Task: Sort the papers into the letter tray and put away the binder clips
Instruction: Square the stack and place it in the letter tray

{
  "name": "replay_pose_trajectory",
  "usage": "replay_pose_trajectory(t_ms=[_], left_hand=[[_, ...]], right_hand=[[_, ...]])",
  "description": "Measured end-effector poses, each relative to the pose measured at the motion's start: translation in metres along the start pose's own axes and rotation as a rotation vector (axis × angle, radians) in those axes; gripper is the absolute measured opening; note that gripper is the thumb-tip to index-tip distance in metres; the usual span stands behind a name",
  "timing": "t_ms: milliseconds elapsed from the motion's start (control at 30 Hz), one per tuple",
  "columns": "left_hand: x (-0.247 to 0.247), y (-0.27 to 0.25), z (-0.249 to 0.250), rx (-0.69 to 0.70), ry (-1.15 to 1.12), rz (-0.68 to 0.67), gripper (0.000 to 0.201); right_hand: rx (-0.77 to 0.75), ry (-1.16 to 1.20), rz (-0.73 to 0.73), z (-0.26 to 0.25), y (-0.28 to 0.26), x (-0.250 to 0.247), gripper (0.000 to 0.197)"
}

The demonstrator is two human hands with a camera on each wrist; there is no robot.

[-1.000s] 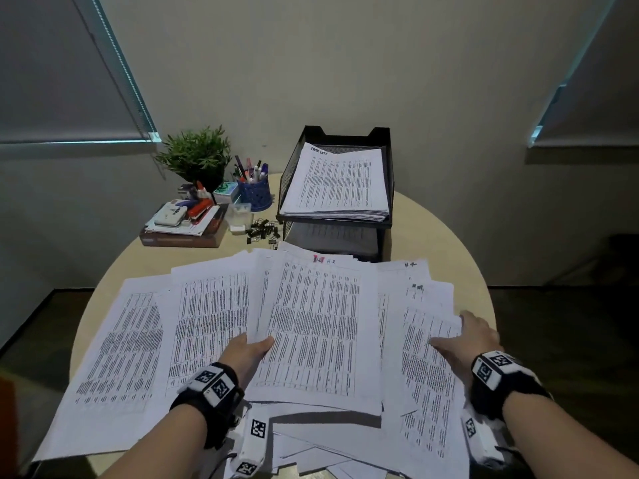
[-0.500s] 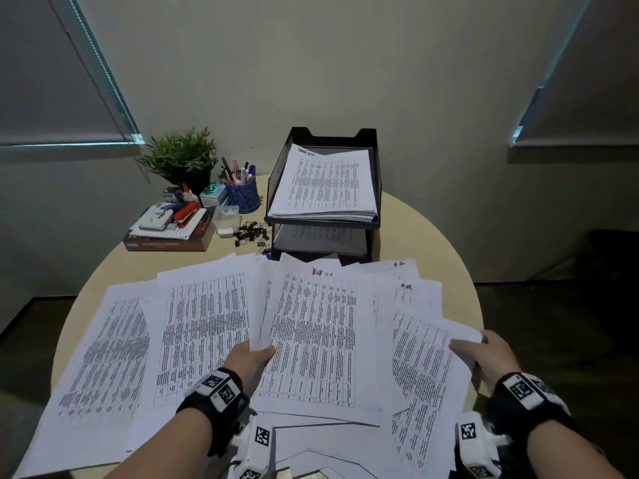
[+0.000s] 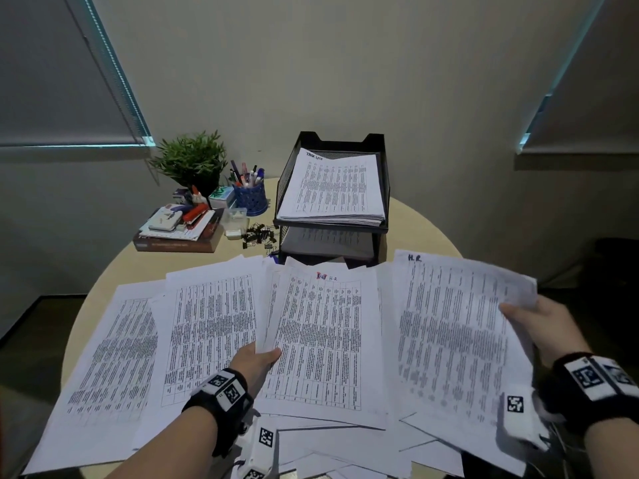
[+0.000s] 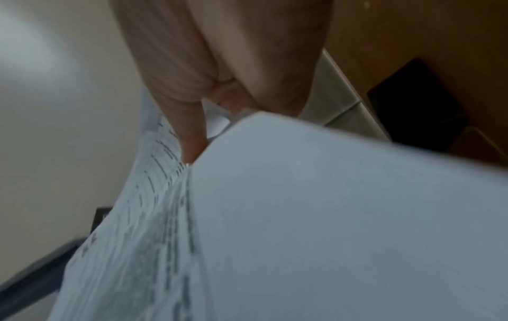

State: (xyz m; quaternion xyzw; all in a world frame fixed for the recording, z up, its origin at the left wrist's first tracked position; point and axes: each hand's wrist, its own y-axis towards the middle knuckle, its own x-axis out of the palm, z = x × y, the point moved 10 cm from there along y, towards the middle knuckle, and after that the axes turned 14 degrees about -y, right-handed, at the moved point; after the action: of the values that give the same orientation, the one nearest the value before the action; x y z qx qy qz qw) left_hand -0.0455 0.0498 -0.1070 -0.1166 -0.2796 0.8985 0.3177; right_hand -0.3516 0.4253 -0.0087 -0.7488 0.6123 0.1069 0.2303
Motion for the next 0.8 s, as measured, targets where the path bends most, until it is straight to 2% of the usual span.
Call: replay_pose_trajectory(t_ms=[33, 100, 133, 233, 333, 400, 467, 533, 633, 667, 800], left_hand=[[0.001, 0.0, 0.0, 0.003, 0.001, -0.01, 0.025], [0.002, -0.001, 0.003, 0.014, 0.003, -0.022, 0.024], [0.003, -0.002, 0.003, 0.025, 0.008, -0.028, 0.022], [0.004, -0.005, 0.006, 0.04, 0.009, -0.043, 0.021], [0.004, -0.003, 0.004, 0.049, 0.056, -0.054, 0.025], [0.003, -0.003, 0.004, 0.05, 0.078, -0.056, 0.022], [0.002, -0.002, 0.002, 0.021, 0.076, -0.068, 0.017], [0.001, -0.001, 0.0, -0.012, 0.076, -0.071, 0.023], [0.0, 0.003, -0.001, -0.032, 0.108, -0.095, 0.075], [0.0, 0.003, -0.001, -0.042, 0.123, -0.101, 0.083], [-0.003, 0.002, 0.001, -0.067, 0.178, -0.04, 0.07]], right_hand=[[-0.045, 0.034, -0.01, -0.013, -0.001, -0.005, 0.014], [-0.123, 0.06, -0.002, -0.036, -0.001, -0.017, 0.058], [-0.174, 0.096, 0.014, -0.048, -0.002, -0.025, 0.07], [-0.24, 0.205, 0.026, -0.071, 0.003, -0.042, 0.055], [-0.274, 0.259, 0.032, -0.089, 0.011, -0.05, 0.055], [-0.306, 0.307, 0.02, -0.107, 0.008, -0.044, 0.04], [-0.27, 0.319, 0.018, -0.121, -0.006, -0.027, 0.022], [-0.24, 0.245, 0.007, -0.115, -0.004, -0.008, 0.023], [-0.131, 0.147, -0.113, -0.089, -0.003, 0.043, 0.021], [-0.095, 0.107, -0.137, -0.077, -0.003, 0.059, 0.023], [0.029, 0.032, -0.215, -0.033, -0.003, 0.122, 0.024]])
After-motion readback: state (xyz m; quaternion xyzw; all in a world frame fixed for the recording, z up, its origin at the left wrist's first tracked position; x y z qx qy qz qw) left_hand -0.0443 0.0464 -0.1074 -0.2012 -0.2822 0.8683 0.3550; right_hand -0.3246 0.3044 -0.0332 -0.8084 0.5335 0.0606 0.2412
